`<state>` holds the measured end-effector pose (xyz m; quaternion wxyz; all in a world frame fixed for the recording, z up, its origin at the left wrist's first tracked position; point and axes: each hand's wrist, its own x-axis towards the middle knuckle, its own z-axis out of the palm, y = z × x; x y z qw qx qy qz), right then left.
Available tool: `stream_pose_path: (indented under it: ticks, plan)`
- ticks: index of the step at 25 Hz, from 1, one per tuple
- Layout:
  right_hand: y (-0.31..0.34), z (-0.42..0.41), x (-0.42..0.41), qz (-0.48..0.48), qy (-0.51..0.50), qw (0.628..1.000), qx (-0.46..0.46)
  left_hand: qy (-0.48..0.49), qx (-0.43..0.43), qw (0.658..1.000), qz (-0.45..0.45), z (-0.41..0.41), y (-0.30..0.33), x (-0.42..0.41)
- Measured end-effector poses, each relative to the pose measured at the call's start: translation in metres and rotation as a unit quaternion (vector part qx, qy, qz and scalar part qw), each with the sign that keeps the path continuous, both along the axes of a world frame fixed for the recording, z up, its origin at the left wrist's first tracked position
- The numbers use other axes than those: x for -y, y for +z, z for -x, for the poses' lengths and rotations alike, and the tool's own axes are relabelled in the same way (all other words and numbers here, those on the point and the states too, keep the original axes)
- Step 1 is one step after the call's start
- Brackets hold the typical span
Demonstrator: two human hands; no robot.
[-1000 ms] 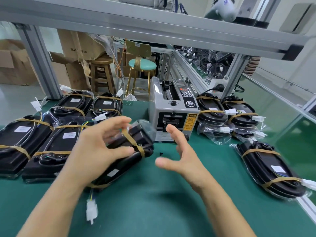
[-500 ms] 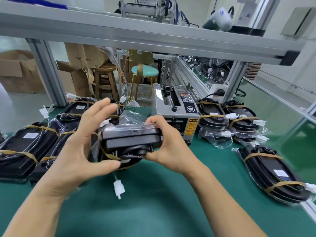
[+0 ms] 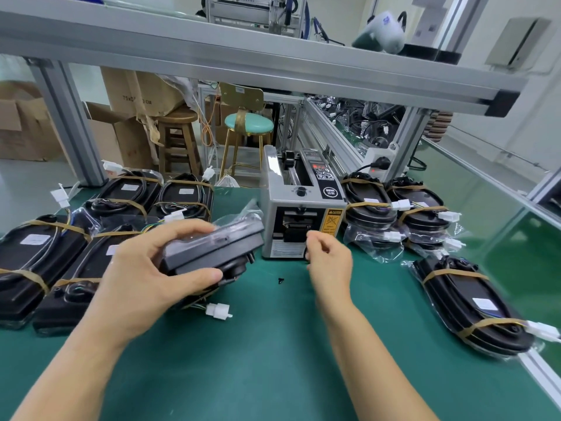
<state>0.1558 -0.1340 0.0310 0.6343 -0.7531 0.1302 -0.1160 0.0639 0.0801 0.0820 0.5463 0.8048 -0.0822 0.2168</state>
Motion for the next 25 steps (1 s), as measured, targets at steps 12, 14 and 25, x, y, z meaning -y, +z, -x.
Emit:
stream_pose_path:
  ticks: [12, 14, 25]
  plan:
    - [0.018, -0.032, -0.017, -0.132, -0.082, 0.986, -0.067, -0.009, -0.012, 1.000, 0.003, 0.003, -0.011, 0.012]
    - [0.024, -0.032, -0.019, -0.170, -0.095, 0.977, -0.083, -0.005, -0.010, 1.000, 0.003, 0.002, -0.011, 0.013]
    - [0.052, 0.068, -0.042, -0.155, 0.263, 0.951, 0.042, 0.060, 0.024, 0.998, 0.019, 0.003, -0.011, 0.031]
